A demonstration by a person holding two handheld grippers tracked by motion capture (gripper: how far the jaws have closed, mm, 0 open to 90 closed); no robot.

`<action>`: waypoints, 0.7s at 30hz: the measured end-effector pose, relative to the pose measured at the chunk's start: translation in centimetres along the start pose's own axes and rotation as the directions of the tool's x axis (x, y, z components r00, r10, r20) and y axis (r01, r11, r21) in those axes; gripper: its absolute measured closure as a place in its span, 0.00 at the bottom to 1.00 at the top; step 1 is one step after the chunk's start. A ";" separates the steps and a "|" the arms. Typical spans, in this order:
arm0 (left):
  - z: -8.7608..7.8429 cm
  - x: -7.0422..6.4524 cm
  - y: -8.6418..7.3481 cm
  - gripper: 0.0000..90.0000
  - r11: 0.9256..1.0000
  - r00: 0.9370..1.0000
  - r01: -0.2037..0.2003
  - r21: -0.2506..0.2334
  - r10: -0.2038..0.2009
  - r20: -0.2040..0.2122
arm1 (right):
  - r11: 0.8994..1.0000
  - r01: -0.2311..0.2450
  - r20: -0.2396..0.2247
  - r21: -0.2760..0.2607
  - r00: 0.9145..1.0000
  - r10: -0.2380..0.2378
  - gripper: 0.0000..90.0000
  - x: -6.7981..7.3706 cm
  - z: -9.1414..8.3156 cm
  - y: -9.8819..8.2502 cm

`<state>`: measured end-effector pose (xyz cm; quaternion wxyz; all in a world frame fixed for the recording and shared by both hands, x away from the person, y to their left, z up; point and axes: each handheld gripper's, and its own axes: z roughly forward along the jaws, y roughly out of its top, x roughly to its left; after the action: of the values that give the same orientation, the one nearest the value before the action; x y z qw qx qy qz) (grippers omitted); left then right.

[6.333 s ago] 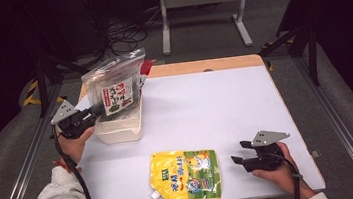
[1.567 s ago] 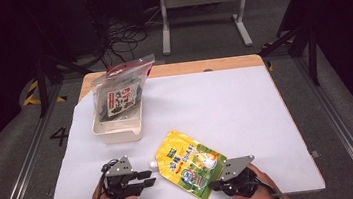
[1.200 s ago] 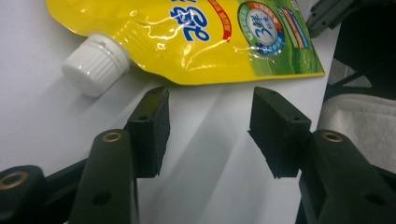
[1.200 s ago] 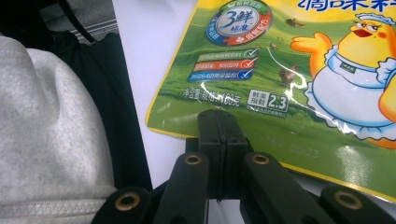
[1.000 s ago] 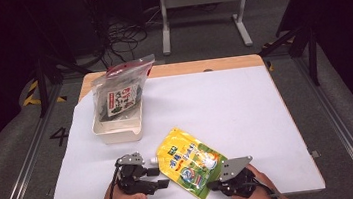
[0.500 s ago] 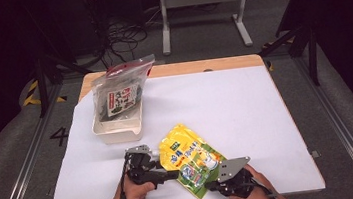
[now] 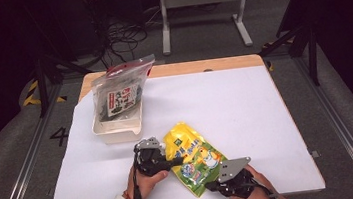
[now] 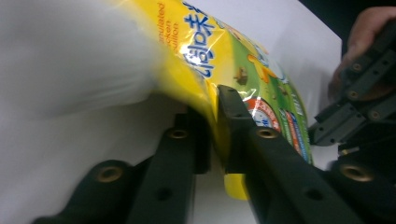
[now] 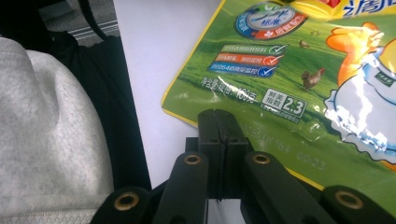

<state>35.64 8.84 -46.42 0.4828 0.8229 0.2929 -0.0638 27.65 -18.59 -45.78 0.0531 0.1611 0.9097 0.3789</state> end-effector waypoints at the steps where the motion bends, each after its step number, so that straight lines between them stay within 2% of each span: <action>1: -0.1 -0.3 0.1 0.97 1.000 1.000 -0.023 -0.010 0.023 -0.004 | 1.000 0.005 -0.001 -0.005 1.000 -0.005 0.97 0.0 0.0 0.0; 4: -0.7 -0.8 0.4 0.98 0.997 0.998 -0.065 -0.031 0.064 -0.014 | 1.000 0.004 -0.008 -0.009 1.000 -0.004 0.93 0.1 -0.3 -0.2; 7: -1.6 -1.4 0.8 0.99 0.992 0.993 -0.117 -0.057 0.116 -0.024 | 1.000 -0.003 -0.007 -0.031 1.000 0.003 0.86 0.0 -0.8 -0.3; 8: -1.6 -1.4 0.8 0.99 0.992 0.993 -0.117 -0.057 0.116 -0.024 | 1.000 -0.003 -0.007 -0.031 1.000 0.003 0.86 0.0 -0.8 -0.3; 10: -2.6 -2.0 1.2 0.99 0.982 0.985 -0.168 -0.086 0.165 -0.038 | 0.998 -0.014 0.008 -0.054 1.000 0.015 0.85 -0.5 -1.6 -0.4; 13: -3.3 -2.4 1.5 0.99 0.976 0.981 -0.193 -0.104 0.189 -0.048 | 0.996 -0.041 0.028 -0.084 0.999 0.043 0.82 -1.1 -2.5 -0.6; 15: -3.9 -2.5 1.7 0.99 0.969 0.974 -0.222 -0.113 0.215 -0.064 | 0.993 -0.056 0.039 -0.104 0.997 0.060 0.80 -1.4 -3.0 -0.8; 19: -5.1 -2.7 2.0 1.00 0.959 0.968 -0.248 -0.139 0.239 -0.076 | 0.990 -0.074 0.069 -0.124 0.994 0.083 0.77 -2.0 -3.8 -1.0; 21: -5.7 -2.9 2.2 1.00 0.951 0.963 -0.268 -0.152 0.257 -0.087 | 0.987 -0.084 0.084 -0.139 0.992 0.096 0.74 -2.2 -4.2 -1.0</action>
<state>33.48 11.57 -40.68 0.5426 0.8139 0.2011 0.0523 28.57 -22.85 -43.59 0.0878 0.2150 0.8705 0.4338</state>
